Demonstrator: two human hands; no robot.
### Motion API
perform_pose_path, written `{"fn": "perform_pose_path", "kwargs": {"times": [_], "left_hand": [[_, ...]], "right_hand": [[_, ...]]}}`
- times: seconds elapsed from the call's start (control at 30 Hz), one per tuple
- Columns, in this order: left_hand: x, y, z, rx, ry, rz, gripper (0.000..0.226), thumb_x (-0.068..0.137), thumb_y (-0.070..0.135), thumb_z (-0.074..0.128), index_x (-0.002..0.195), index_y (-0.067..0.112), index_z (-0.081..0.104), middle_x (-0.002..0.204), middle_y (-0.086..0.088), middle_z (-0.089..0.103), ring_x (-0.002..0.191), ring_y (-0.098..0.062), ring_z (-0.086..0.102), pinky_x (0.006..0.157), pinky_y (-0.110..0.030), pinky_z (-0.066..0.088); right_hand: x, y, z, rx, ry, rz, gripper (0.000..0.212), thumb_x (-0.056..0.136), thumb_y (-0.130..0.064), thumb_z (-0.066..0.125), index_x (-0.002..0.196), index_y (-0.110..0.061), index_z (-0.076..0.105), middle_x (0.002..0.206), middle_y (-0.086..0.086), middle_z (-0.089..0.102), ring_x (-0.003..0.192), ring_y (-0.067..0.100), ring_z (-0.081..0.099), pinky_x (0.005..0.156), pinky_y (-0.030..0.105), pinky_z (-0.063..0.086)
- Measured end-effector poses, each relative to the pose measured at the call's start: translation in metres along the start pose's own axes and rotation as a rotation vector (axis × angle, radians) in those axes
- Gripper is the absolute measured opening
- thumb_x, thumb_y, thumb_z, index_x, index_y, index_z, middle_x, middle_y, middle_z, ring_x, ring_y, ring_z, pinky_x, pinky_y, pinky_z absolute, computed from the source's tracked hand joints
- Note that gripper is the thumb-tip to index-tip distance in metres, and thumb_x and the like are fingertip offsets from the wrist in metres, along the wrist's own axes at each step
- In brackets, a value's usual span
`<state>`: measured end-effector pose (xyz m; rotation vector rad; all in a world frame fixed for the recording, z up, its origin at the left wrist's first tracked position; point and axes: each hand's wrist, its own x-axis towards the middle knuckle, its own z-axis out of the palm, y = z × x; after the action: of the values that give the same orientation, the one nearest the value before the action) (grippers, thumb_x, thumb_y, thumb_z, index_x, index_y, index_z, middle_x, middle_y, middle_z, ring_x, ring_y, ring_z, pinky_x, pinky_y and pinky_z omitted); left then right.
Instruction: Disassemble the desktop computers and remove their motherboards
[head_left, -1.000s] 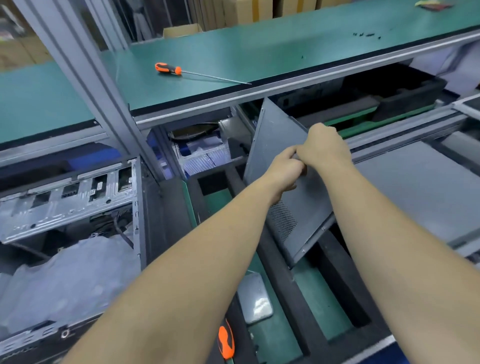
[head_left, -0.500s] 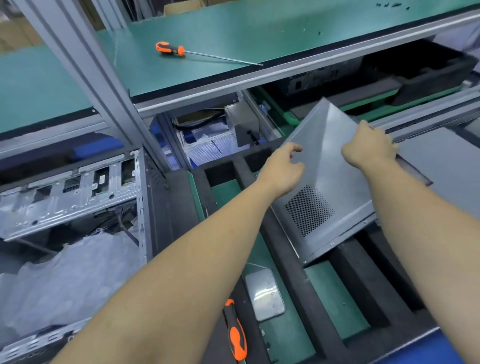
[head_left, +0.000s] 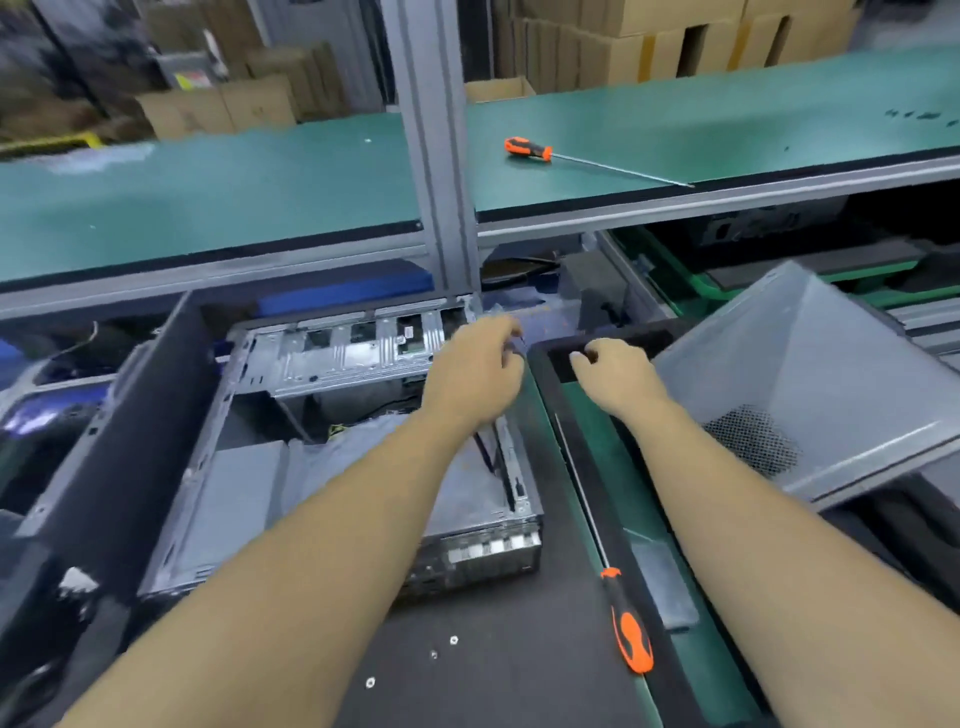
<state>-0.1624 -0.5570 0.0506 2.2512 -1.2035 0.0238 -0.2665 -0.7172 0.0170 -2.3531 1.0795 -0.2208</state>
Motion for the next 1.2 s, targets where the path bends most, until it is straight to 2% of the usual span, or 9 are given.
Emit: {"fn": "perform_pose_path", "kwargs": {"times": [0.13,0.3,0.4,0.57,0.7,0.97,1.07,1.13,1.2], "left_hand": [[-0.069,-0.103,-0.051,0.332,-0.129,-0.1,0.029,0.095,0.03,0.048,0.119,0.018,0.056,0.117,-0.006,0.06,0.108,-0.031,0.056,0.086,-0.043,0.047],[-0.139,-0.201,-0.085,0.505,-0.08,-0.303,0.047,0.098,0.045,0.043,0.136,0.018,0.047,0.136,-0.01,0.049,0.125,-0.03,0.044,0.098,-0.044,0.041],[-0.151,-0.205,-0.086,0.522,0.009,-0.293,0.061,0.098,0.052,0.037,0.153,0.026,0.03,0.159,-0.012,0.025,0.146,-0.034,0.021,0.115,-0.053,0.026],[-0.151,-0.203,-0.084,0.365,-0.105,-0.569,0.077,0.09,0.067,0.036,0.156,0.034,0.016,0.166,-0.009,0.001,0.147,-0.045,0.011,0.105,-0.057,0.035],[-0.152,-0.197,-0.089,0.439,-0.151,-0.558,0.065,0.09,0.065,0.035,0.146,0.032,0.031,0.165,-0.011,0.003,0.133,-0.043,0.028,0.092,-0.05,0.039],[-0.172,-0.188,-0.088,0.48,-0.119,-0.537,0.063,0.09,0.067,0.035,0.142,0.032,0.035,0.165,-0.011,0.005,0.129,-0.042,0.033,0.092,-0.05,0.04],[-0.173,-0.187,-0.089,0.48,-0.112,-0.53,0.062,0.09,0.066,0.035,0.14,0.03,0.037,0.164,-0.012,0.008,0.129,-0.043,0.033,0.094,-0.051,0.04],[-0.173,-0.188,-0.089,0.477,-0.105,-0.524,0.061,0.089,0.066,0.036,0.139,0.03,0.039,0.164,-0.012,0.01,0.13,-0.043,0.032,0.096,-0.052,0.04],[-0.173,-0.188,-0.09,0.47,-0.099,-0.523,0.061,0.089,0.066,0.037,0.139,0.03,0.04,0.164,-0.013,0.011,0.131,-0.044,0.032,0.098,-0.052,0.039]], "right_hand": [[-0.037,-0.058,0.059,0.065,-0.085,0.046,0.053,0.1,-0.049,0.043,0.135,-0.01,0.049,0.138,0.018,0.054,0.121,0.038,0.054,0.096,0.044,0.045],[-0.069,-0.077,0.094,-0.182,0.028,0.105,0.044,0.104,-0.045,0.036,0.123,-0.006,0.042,0.125,0.023,0.056,0.11,0.043,0.056,0.077,0.043,0.039],[-0.081,-0.076,0.093,-0.287,0.069,0.059,0.039,0.106,-0.04,0.033,0.118,-0.004,0.042,0.119,0.025,0.058,0.104,0.044,0.057,0.071,0.041,0.039],[-0.088,-0.08,0.093,-0.395,0.131,0.008,0.038,0.107,-0.038,0.031,0.113,-0.003,0.043,0.109,0.024,0.062,0.095,0.042,0.06,0.066,0.039,0.037],[-0.09,-0.083,0.094,-0.416,0.148,0.025,0.036,0.107,-0.036,0.031,0.111,-0.003,0.045,0.105,0.022,0.064,0.078,0.034,0.051,0.061,0.037,0.036],[-0.12,-0.072,0.092,-0.381,0.177,0.021,0.037,0.106,-0.038,0.03,0.116,-0.007,0.048,0.102,0.016,0.066,0.08,0.033,0.055,0.062,0.038,0.04],[-0.144,-0.07,0.091,-0.352,0.514,-0.208,0.029,0.103,-0.028,0.042,0.108,-0.009,0.063,0.1,0.011,0.063,0.092,0.034,0.055,0.074,0.042,0.037],[-0.162,-0.068,0.094,-0.239,0.726,-0.521,0.016,0.094,-0.016,0.054,0.09,-0.008,0.067,0.087,0.009,0.06,0.079,0.032,0.051,0.068,0.039,0.034],[-0.183,-0.065,0.106,-0.13,0.654,-0.84,0.018,0.09,-0.01,0.055,0.073,-0.008,0.062,0.07,0.006,0.052,0.064,0.028,0.047,0.056,0.039,0.038]]}}
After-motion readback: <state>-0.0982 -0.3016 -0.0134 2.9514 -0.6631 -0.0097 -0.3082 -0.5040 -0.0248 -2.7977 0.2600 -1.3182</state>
